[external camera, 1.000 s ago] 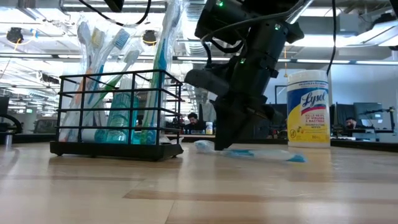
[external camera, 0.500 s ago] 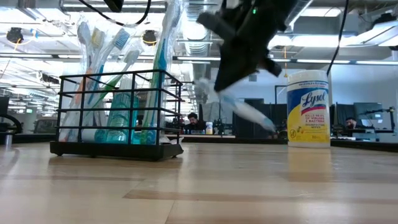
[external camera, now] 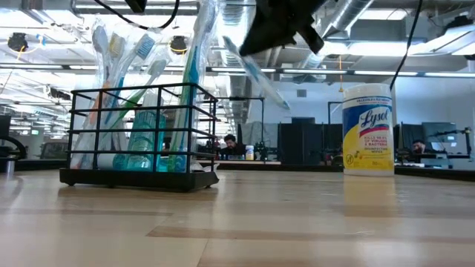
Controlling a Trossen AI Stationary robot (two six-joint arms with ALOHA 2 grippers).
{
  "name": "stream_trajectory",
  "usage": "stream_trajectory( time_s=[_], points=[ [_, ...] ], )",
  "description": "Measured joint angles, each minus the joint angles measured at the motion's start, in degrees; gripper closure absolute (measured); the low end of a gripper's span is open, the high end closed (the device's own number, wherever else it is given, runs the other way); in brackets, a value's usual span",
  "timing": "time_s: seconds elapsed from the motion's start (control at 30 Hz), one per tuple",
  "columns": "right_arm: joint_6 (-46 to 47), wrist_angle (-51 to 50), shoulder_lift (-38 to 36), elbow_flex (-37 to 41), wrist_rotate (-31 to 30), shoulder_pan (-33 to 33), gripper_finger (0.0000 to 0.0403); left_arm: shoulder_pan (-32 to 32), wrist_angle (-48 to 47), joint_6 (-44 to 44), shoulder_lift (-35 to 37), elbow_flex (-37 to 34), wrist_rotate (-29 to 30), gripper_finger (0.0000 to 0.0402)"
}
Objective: Pick & Place toothbrushing station
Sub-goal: Put the blue toothbrush into the wire organizer
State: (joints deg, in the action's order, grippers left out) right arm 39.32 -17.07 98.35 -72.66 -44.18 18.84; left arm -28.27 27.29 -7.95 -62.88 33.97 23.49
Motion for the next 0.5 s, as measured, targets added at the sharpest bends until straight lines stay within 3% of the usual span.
stream_trajectory(
  time_s=[0.23,0.5],
  points=[
    [-7.78,6.50,0.00,0.00,-5.20,0.65,0.0403,-1.28,-0.42,0.16,1.59,-0.02,0.00,0.0327],
    [-19.40,18.37,0.07,0.00,-5.40,1.81,0.0403,-4.31,-0.34,2.09,4.00,-0.02,0.00,0.0327]
  ],
)
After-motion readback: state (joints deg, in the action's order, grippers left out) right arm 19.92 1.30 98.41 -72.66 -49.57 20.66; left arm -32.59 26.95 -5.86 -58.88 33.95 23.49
